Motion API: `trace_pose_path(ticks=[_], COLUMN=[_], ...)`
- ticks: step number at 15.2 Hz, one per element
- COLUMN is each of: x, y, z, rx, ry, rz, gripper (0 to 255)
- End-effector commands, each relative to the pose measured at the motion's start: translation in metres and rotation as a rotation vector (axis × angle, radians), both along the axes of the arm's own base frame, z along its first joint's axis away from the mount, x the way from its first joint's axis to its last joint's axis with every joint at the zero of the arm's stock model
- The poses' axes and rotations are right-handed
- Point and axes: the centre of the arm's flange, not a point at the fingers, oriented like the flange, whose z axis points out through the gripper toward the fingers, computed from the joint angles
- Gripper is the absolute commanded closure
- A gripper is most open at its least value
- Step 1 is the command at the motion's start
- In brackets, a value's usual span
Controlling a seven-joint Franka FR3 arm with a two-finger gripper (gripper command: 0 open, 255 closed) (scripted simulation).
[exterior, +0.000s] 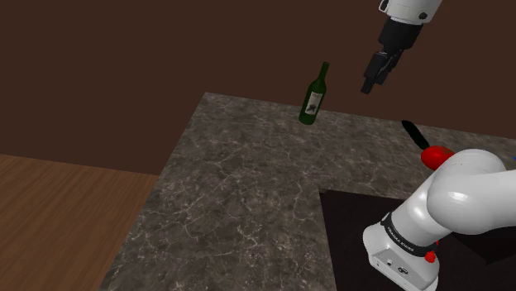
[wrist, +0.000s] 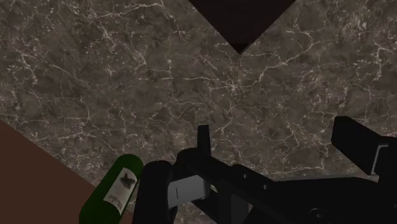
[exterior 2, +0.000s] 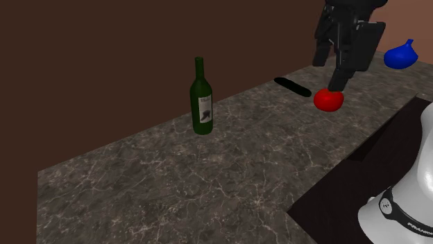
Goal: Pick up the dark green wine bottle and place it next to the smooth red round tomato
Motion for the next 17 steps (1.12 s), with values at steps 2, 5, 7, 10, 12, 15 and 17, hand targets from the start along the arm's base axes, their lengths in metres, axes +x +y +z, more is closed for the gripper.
trace_pose_path(ticks=[2,5,7,10,12,15,17], x=[0.008,0.032,0.048,0.073,0.09,0.116,0.133], y=[-0.01,-0.038,-0.057,-0.085,-0.103,-0.131,-0.149], z=[-0.003,-0.012,-0.018,-0.027,-0.032,-0.041,-0.046], rx=[0.0,0.001,0.002,0.002,0.003,0.004,0.004], ry=[-0.004,-0.017,-0.025,-0.037,-0.046,-0.058,-0.067], rz=[0.005,0.019,0.028,0.043,0.052,0.066,0.076], gripper=[0,0,0,0,0,0,0])
